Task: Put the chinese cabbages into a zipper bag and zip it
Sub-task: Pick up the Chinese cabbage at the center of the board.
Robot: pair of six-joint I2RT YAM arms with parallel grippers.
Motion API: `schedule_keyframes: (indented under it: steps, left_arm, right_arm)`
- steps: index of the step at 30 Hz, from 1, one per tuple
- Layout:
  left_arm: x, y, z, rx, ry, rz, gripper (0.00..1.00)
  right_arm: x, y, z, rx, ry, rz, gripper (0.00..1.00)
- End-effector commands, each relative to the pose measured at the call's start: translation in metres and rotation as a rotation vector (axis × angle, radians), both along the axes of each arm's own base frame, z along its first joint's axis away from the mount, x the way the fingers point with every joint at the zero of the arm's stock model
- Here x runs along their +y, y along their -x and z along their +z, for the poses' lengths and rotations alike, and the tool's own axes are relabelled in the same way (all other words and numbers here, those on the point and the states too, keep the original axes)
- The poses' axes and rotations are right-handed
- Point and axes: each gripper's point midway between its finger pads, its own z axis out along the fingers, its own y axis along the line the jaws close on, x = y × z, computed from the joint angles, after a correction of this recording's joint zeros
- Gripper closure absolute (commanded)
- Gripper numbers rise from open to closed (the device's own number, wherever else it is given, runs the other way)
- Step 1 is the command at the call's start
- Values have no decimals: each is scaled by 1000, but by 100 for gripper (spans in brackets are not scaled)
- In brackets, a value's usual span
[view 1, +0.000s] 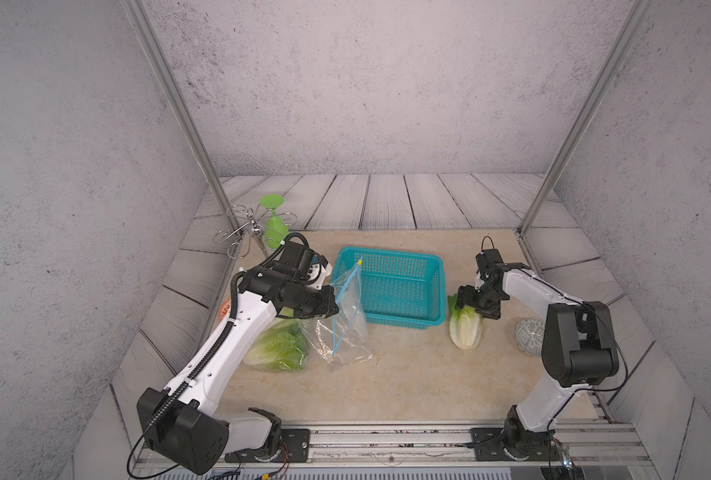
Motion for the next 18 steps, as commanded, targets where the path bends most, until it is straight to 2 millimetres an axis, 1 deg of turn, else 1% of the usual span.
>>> schedule_keyframes:
  steps: [1, 3, 5, 7, 9, 10, 12, 14, 16, 18]
  left_arm:
    - [-9, 2, -2, 14, 20, -16, 100]
    - [-14, 1, -1, 18, 39, -21, 100]
    - [-22, 0, -1, 18, 56, -27, 100]
    - [-34, -1, -3, 28, 82, -37, 100]
    - [-46, -5, -6, 34, 108, -42, 100]
    - [-52, -8, -6, 36, 121, -41, 100]
    - [-64, -15, -6, 32, 148, -39, 100]
    - [-77, -23, -3, 31, 179, -36, 100]
    - [-87, -29, 0, 36, 203, -35, 100]
    - [-92, -33, -1, 44, 201, -30, 100]
  right_arm:
    - [1, 2, 8, -43, -25, -19, 34]
    - [-4, 4, 27, -105, -16, -48, 40]
    - [-10, 5, 53, -184, 1, -76, 45]
    - [-16, 2, 90, -287, 12, -110, 50]
    - [-13, -4, 131, -406, -24, -129, 55]
    - [-7, -7, 154, -473, -58, -134, 56]
    - [13, -9, 193, -592, -155, -129, 58]
    - [45, -9, 233, -733, -296, -103, 58]
    - [74, -4, 274, -876, -455, -105, 60]
    - [105, 6, 306, -988, -576, -95, 61]
